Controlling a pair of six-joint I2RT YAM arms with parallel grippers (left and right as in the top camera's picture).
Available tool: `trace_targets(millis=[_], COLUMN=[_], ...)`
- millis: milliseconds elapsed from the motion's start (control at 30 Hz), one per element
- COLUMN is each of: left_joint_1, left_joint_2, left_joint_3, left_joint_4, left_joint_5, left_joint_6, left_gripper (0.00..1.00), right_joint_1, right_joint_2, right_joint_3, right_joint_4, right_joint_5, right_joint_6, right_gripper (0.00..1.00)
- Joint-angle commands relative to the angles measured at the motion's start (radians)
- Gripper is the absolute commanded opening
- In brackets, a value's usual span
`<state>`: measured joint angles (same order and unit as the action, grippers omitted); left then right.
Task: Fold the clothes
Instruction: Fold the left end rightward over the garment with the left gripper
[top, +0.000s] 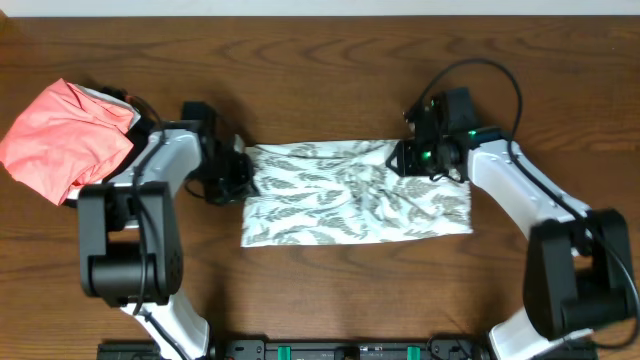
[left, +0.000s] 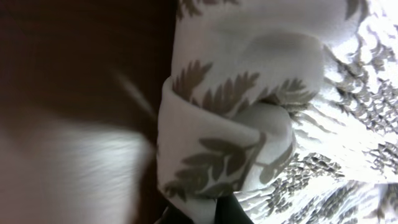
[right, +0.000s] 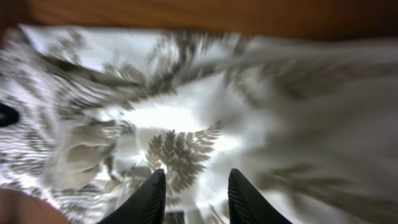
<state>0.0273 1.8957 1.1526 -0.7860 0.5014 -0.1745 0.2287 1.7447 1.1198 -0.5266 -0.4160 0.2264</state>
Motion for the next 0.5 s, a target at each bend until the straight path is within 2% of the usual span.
trace_targets(millis=[0,167,467], left_joint_1=[0.055,0.141,0.338], left_joint_2=[-0.064,-0.148,-0.305], left_joint_3=[0.005,0.028,0.059], left_joint_4=[-0.024,-0.068,-0.065], left_joint_5=[-0.157,-0.302,-0.369], left_joint_6=[0.025,0.025,0.024], left_gripper=[0.06,0.05,0.06], right_joint_1=[-0.008,-0.053,-0.192], right_joint_2=[-0.095,-0.138,-0.139], right_joint_3=[0.042,0.042,0.042], right_joint_4=[0.002,-0.021,-0.074], right_joint_5=[-0.018,0.023,0.034], right_joint_6=[-0.018,-0.018,-0.019], right_gripper=[0.32,0.32,0.3])
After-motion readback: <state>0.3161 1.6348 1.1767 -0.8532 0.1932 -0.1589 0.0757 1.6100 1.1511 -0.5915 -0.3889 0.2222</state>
